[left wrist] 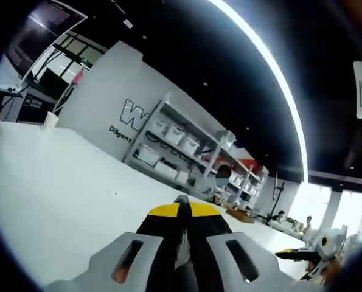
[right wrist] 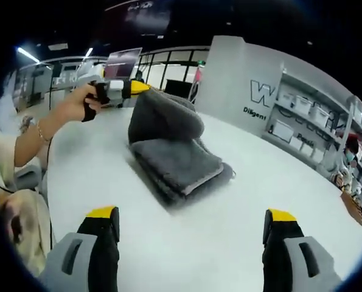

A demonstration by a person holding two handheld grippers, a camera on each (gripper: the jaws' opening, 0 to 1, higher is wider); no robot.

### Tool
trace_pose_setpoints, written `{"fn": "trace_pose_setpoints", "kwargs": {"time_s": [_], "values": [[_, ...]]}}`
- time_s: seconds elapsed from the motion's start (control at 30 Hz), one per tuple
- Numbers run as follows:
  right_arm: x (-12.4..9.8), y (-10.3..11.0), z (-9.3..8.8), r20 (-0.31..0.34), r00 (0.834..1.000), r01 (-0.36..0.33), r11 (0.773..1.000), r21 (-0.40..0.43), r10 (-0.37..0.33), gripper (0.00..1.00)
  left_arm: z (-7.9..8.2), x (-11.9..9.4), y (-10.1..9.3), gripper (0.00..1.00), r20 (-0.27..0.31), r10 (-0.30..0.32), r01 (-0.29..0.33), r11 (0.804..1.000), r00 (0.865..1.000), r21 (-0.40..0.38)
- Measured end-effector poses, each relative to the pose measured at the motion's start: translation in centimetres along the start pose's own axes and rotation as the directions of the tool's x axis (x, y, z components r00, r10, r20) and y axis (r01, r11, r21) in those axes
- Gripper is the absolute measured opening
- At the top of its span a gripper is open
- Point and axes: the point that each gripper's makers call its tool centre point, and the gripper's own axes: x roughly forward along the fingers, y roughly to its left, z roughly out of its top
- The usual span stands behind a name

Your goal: Open the folded towel by lifting each exposed corner and separating the folded layers until the towel lies flat within the target outline without major curled edges

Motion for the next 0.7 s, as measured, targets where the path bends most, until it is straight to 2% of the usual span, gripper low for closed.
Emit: {"fn": "trace_pose_setpoints", "kwargs": {"time_s": [0.17,0.5,0.7], "values": [[0.3,0.3,-0.2,-0.011,1.0,-0.008,1.0,-0.004,0.008,0.99,1.2,-1.1,2.4,0.02,0.047,0.061,-0.06,0.998,0.997,-0.025],[0.6,0.9,-0.4,-0.023,1.0,-0.019,1.0,-0.015,0.018,0.99,1.3,-3.0,5.7,0.02,0.065,0.138,-0.135,0.989,0.988,-0.054],[0.8,1.2,-0.6,-0.034,0.999,-0.026,0.999,-0.021,0.025,0.99,0.8,-4.3,8.1,0.02,0.069,0.203,-0.197,0.976,0.977,-0.089]]}}
